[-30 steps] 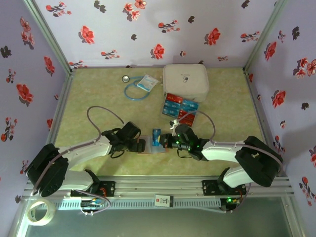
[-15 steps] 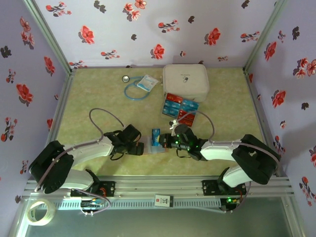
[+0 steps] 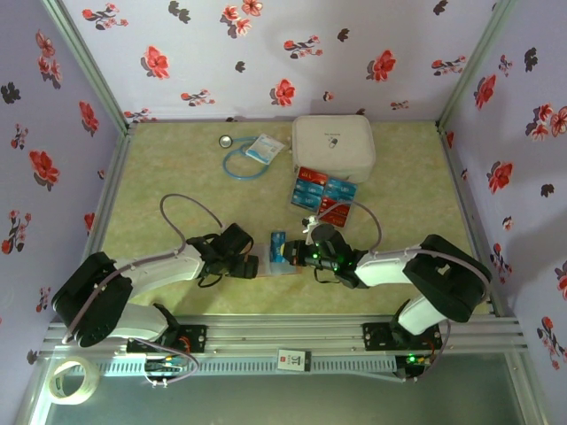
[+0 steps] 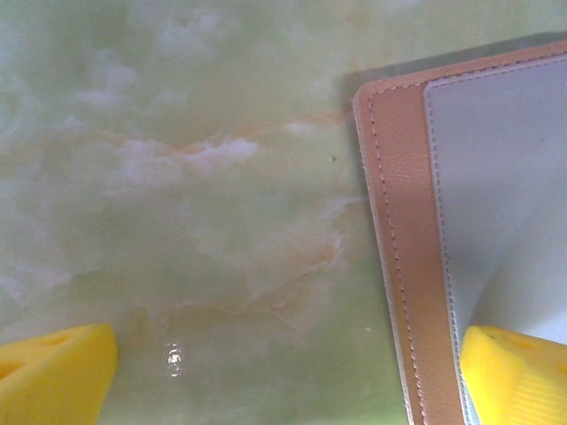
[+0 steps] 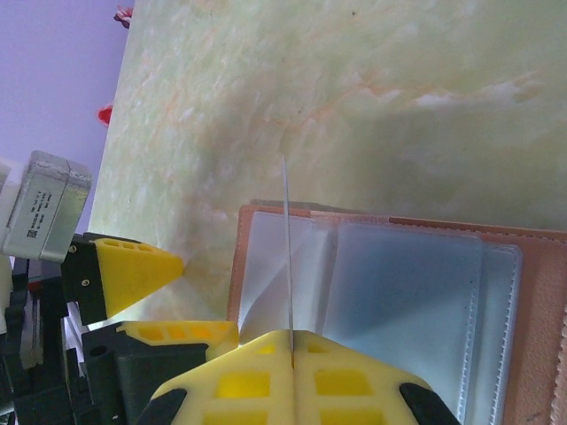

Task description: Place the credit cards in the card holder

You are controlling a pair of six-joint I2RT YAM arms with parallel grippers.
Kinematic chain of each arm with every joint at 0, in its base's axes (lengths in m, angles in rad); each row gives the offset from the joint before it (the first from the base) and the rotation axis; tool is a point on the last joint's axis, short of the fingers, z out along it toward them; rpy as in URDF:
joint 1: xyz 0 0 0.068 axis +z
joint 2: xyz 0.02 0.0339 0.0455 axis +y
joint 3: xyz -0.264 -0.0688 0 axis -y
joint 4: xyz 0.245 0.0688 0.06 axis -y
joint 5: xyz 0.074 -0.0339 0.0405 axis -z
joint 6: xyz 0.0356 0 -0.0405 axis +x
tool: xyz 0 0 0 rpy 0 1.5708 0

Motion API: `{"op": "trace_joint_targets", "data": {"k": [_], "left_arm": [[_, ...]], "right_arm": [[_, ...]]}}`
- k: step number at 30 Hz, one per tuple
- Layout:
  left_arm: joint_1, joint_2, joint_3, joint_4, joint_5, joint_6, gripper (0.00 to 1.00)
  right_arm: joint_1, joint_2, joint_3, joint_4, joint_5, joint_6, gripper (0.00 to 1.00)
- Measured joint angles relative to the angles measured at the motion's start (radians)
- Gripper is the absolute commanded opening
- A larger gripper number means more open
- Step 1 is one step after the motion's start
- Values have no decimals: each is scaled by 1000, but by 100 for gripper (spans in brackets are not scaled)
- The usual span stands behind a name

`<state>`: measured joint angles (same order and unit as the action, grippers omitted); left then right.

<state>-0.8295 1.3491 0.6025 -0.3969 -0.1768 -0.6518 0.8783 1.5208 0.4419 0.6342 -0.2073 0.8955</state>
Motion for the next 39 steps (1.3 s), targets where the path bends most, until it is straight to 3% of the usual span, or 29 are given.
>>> {"op": "trace_joint_targets", "data": {"k": [39], "left_arm": [[0,0,-3,4,-4,0,100]], "right_arm": [[11,126,-29,174,-56,66,0]]}}
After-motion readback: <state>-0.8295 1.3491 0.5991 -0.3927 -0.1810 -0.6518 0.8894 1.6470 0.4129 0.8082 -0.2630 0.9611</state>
